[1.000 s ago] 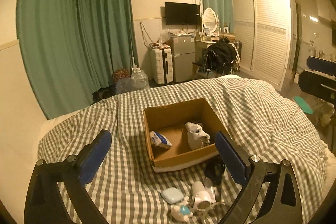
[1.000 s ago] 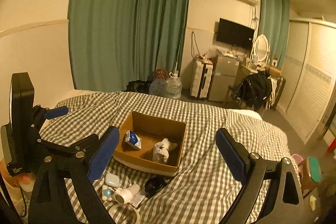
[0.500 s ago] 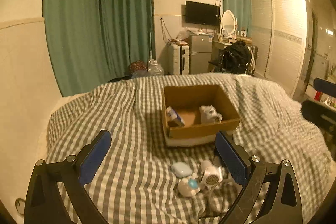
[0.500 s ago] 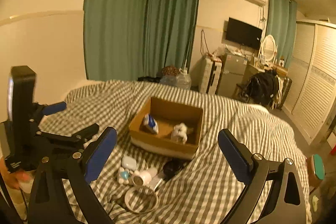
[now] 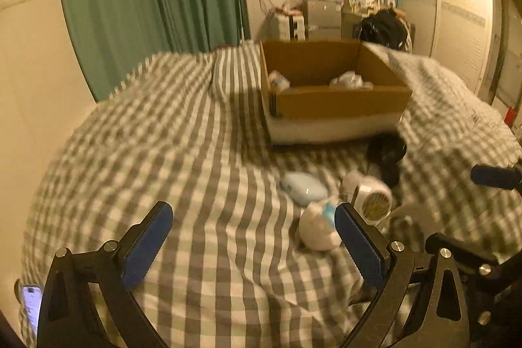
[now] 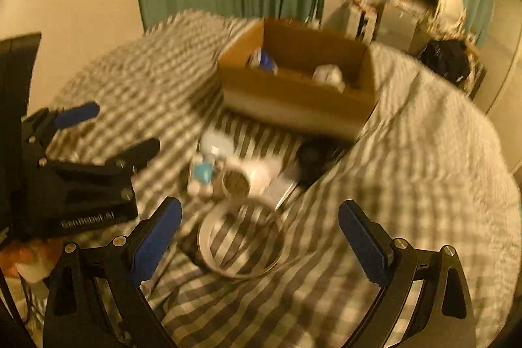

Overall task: Organize objects
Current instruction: 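Grasp the white tape roll with the right tool, then grasp the white star-faced toy with the left tool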

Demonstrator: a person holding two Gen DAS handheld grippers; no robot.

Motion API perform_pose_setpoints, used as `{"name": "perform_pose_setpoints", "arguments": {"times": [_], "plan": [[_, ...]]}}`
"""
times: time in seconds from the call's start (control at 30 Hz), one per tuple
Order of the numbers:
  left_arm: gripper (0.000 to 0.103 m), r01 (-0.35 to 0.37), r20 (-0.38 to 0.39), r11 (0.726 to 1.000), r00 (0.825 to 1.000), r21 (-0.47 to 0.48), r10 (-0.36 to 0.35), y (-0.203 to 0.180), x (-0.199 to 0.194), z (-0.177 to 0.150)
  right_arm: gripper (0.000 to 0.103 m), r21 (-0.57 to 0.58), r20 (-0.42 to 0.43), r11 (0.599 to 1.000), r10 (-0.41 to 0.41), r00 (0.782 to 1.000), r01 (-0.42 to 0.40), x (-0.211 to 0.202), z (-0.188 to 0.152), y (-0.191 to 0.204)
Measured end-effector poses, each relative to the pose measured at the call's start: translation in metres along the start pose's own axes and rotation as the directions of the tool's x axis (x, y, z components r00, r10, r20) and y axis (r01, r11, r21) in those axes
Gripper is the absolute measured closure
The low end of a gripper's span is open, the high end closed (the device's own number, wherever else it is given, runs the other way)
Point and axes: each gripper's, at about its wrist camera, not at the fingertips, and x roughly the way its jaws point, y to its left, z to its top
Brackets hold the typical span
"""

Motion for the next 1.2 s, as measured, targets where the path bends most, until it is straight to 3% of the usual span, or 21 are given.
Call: {"name": "perform_pose_setpoints", "arguments": {"times": [0.17, 0.43, 0.63, 0.77, 1.0, 1.2], "plan": [[0.001, 0.019, -0.039, 0.999, 0.999, -0.029, -0.02, 0.006, 0.011, -0.007, 0.006, 0.025, -0.078, 0.999, 0.023, 0.997, -0.021, 0.028, -0.013, -0.003], [0.001, 0.023, -0.055, 0.999, 0.998, -0.035, -0.025, 0.007, 0.016, -0.009, 0.007, -0.033, -0.138, 0.998, 0.041, 0.99, -0.046, 0.05, -0.017, 0.012], [0.001, 0.031, -0.065, 0.999, 0.997, -0.025, -0.032, 0.004, 0.019, -0.011, 0.019, -0.055, -0.164, 0.998, 0.019, 0.986, -0.029, 0.056, -0.02, 0.017], [0.001, 0.04, -0.073, 0.999, 0.996, -0.021, -0.041, 0.003, 0.02, -0.011, 0.02, -0.038, -0.145, 0.998, 0.04, 0.989, -0.046, 0.048, -0.019, 0.012], [0.001, 0.06, -0.126, 0.998, 0.99, 0.02, -0.057, -0.014, 0.033, -0.01, 0.02, 0.059, -0.022, 0.998, 0.028, 0.999, -0.027, 0.011, -0.004, -0.018], [0.005, 0.135, -0.203, 0.99, 0.971, 0.041, -0.124, -0.037, 0.057, -0.008, 0.02, 0.097, 0.027, 0.995, 0.017, 0.999, -0.02, -0.003, 0.001, -0.035]]}}
